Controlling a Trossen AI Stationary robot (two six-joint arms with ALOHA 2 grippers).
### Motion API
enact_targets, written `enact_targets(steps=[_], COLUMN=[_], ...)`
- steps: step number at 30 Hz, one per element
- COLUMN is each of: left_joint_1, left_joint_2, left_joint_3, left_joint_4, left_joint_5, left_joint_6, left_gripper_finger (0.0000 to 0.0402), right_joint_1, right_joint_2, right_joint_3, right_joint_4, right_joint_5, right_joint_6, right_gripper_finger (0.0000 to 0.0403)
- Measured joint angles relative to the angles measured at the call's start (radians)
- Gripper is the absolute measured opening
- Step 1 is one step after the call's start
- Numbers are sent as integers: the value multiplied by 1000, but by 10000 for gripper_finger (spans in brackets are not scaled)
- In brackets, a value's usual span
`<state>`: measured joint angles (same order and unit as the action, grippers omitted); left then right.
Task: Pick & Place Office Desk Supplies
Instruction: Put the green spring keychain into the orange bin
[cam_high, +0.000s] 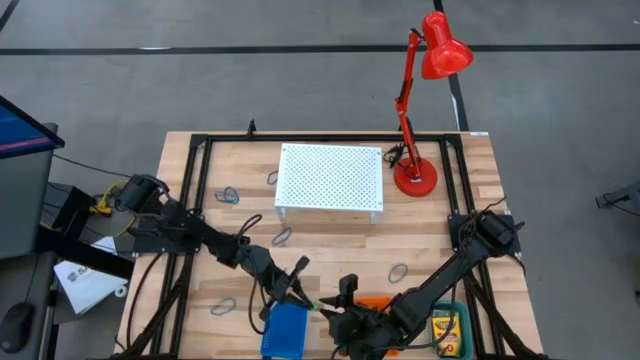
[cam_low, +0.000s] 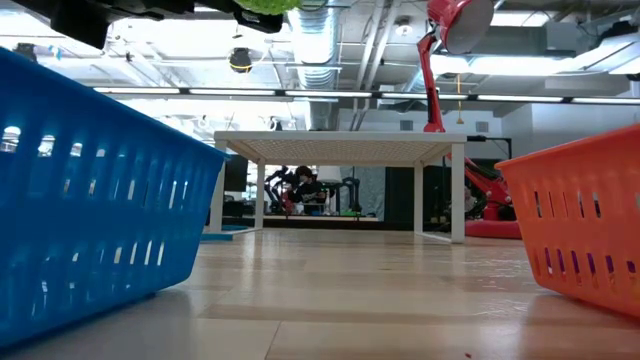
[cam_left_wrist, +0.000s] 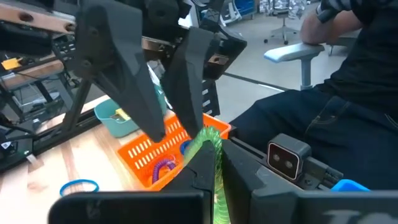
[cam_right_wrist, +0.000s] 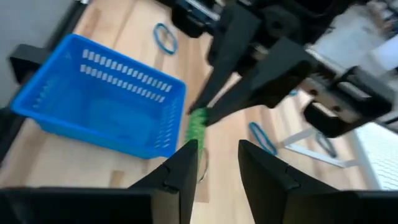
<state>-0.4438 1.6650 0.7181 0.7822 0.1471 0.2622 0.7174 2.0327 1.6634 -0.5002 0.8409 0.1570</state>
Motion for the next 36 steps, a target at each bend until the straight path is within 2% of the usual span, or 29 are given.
enact_targets(steps=[11, 26, 29, 34, 36], left_joint_1=[0, 0, 0, -3, -3], left_joint_2=[0, -1, -1, -1, -2], left_joint_3=[0, 0, 0, 0, 0], left_joint_4=[2, 4, 5, 5, 5], left_joint_5=[-6, -3, -3, 0, 0], left_joint_6=[3, 3, 3, 3, 3], left_gripper_finger=[4, 4, 4, 4, 7], right_joint_1=[-10, -27, -27, -27, -27], right_joint_2=[0, 0, 0, 0, 0], right_joint_3=[0, 0, 0, 0, 0], right_joint_4=[45, 25, 9, -11, -11], right_joint_5=[-72, -82, -82, -83, -82], right_joint_6=[21, 31, 45, 53, 55], right_gripper_finger=[113, 109, 88, 17, 12])
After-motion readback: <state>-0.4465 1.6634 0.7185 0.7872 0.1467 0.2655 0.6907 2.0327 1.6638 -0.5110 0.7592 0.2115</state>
